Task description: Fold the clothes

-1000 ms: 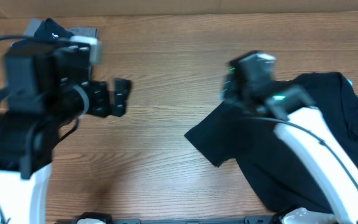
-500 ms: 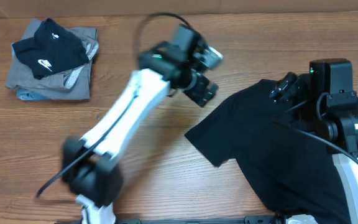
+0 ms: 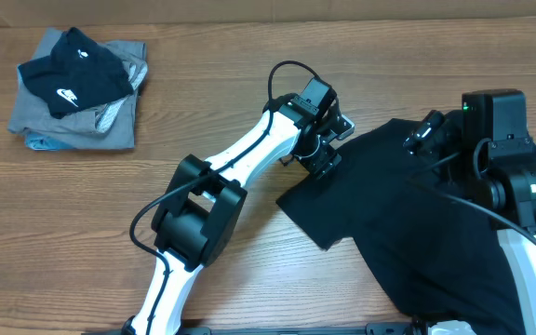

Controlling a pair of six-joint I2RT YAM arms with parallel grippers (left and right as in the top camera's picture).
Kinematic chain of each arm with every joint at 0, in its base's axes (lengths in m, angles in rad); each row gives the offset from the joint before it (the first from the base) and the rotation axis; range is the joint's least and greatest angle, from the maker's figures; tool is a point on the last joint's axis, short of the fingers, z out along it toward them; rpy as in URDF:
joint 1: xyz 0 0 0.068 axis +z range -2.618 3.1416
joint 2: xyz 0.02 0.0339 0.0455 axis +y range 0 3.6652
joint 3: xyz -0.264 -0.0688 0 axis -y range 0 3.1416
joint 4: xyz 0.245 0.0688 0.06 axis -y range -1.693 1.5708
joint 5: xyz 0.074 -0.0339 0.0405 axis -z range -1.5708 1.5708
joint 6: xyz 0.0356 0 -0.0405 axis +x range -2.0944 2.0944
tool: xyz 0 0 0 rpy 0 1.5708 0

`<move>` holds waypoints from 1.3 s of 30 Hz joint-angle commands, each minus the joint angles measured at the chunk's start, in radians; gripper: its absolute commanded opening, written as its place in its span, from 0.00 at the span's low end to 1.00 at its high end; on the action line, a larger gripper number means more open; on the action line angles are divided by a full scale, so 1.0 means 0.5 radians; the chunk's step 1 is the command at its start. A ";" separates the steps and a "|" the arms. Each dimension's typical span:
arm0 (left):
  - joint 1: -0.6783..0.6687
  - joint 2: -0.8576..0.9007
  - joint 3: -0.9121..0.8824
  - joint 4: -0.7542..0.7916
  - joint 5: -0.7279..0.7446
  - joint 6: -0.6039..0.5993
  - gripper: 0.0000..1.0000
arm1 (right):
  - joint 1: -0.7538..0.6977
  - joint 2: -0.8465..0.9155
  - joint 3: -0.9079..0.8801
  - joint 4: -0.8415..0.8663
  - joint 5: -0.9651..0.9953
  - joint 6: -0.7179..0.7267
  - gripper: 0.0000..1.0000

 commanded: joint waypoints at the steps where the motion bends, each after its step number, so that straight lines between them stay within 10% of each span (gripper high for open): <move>1: -0.039 0.060 0.027 0.016 0.145 0.009 0.70 | -0.007 0.017 0.020 0.003 0.054 0.001 0.85; 9: -0.133 0.124 0.027 0.009 0.144 -0.001 0.53 | -0.007 0.083 0.020 -0.032 0.183 0.002 0.85; 13: -0.165 0.121 0.030 -0.003 0.137 0.000 0.04 | -0.008 0.116 0.020 -0.047 0.221 0.002 0.85; 25: -0.069 -0.224 0.491 -0.386 -0.097 -0.116 0.04 | -0.557 0.220 0.020 -0.048 0.201 0.003 0.89; 33: 0.017 -0.686 0.706 -0.745 -1.035 -0.214 0.04 | -1.147 0.567 0.013 0.005 -0.024 -0.243 0.90; 39: 0.179 -0.894 0.706 -0.974 -1.166 -0.352 0.05 | -1.253 0.927 0.012 0.052 -0.173 -0.317 0.84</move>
